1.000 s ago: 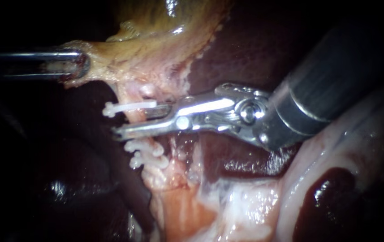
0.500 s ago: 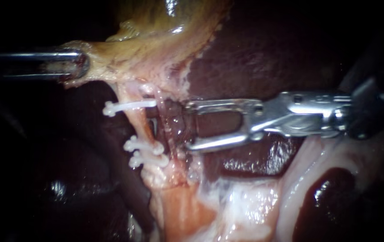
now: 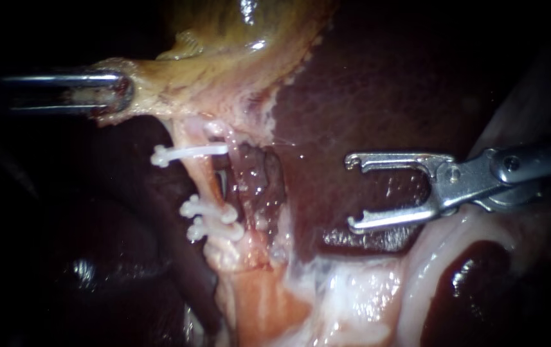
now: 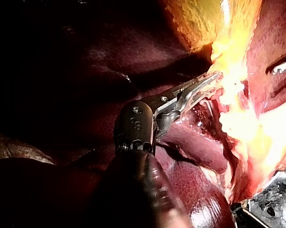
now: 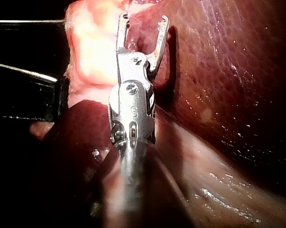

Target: Going back third clip left tube

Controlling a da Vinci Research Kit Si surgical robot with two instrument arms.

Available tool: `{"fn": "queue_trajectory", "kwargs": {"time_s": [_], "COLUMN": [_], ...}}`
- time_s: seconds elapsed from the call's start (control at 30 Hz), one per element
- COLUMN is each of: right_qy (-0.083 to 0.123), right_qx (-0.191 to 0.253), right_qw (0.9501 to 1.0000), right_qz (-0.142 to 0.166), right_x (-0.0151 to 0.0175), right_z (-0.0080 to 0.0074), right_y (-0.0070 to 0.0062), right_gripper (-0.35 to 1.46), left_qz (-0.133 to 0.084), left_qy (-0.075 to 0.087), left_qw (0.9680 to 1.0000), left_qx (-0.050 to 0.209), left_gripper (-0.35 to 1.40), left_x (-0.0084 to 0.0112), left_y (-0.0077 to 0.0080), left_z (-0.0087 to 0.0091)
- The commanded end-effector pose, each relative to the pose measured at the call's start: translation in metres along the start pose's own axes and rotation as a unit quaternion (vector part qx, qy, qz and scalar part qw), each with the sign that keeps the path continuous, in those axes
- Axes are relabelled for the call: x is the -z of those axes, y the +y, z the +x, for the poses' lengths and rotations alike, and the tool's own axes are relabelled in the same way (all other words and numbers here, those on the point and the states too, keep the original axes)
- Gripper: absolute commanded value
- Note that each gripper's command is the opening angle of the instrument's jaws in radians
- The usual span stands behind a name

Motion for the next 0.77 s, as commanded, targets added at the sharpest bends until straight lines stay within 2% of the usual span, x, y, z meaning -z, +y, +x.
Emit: {"fn": "queue_trajectory", "kwargs": {"time_s": [0.03, 0.33, 0.77], "right_qy": [0.000, 0.001, 0.002], "right_qx": [0.000, 0.000, 0.000], "right_qw": [1.0000, 1.0000, 0.9999], "right_qz": [0.001, 0.006, 0.012], "right_x": [0.0000, 0.0001, 0.0000], "right_z": [0.0001, 0.0001, 0.0001], "right_y": [0.0000, -0.0002, -0.0002], "right_gripper": [0.50, 0.50, 0.50], "left_qz": [0.003, -0.007, -0.007], "left_qy": [0.001, 0.000, -0.003], "left_qw": [1.0000, 0.9999, 0.9999], "left_qx": [-0.001, -0.009, -0.011], "left_gripper": [-0.35, -0.35, -0.35], "left_x": [-0.0004, -0.0050, -0.0054], "left_y": [-0.0001, -0.0016, -0.0017], "left_z": [-0.0002, -0.0028, -0.0032]}}
